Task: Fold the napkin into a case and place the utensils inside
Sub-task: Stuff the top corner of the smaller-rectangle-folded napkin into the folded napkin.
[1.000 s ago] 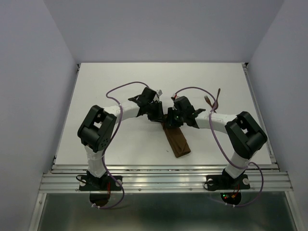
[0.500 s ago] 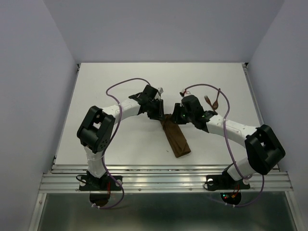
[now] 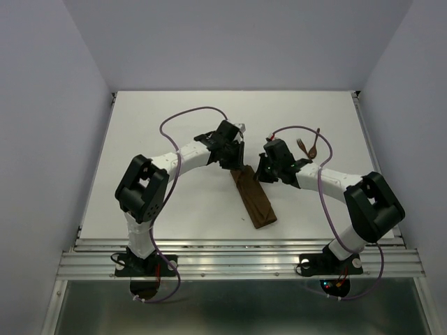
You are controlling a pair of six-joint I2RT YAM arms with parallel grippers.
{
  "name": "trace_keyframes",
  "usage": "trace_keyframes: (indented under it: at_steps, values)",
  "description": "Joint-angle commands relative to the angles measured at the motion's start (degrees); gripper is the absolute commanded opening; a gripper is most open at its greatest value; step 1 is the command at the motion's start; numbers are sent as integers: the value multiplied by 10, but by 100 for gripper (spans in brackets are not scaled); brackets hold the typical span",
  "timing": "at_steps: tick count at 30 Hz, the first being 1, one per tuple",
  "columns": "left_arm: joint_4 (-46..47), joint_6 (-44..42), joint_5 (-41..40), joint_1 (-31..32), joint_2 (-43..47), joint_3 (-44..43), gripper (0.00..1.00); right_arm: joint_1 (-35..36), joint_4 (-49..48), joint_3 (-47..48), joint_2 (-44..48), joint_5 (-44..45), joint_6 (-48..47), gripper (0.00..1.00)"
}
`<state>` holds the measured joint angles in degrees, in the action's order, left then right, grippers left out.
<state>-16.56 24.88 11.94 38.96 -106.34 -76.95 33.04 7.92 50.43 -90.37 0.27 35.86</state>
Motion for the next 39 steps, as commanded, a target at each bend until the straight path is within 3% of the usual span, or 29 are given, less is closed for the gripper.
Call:
trace_keyframes:
  at_steps: [1, 5, 14, 17, 18, 20, 21, 39]
  values:
    - [-23, -8, -35, 10, -11, -34, 35, -3, -3, 22, 5, 3, 10, 2]
    - [-37, -8, -48, 16, -32, -50, 31, -3, -2, 19, 7, 3, 9, 4]
    - [-38, 0, -64, 19, -57, -51, 33, -3, -1, 17, 5, 3, 9, 5]
    - [-37, 2, -63, 19, -57, -51, 23, -3, -1, 18, 6, -15, 8, 5]
    - [-37, 1, -62, 18, -56, -51, 12, -3, -1, 20, 5, -20, 8, 5]
    - [-38, 1, -62, 18, -55, -53, 8, -3, -2, 23, 4, -24, 7, 6]
    - [-39, 0, -61, 19, -55, -55, 0, -3, -5, 28, 2, -34, 7, 7]
    - [-41, 3, -13, 17, -31, -55, 0, -3, -146, 52, -111, -160, 36, 1]
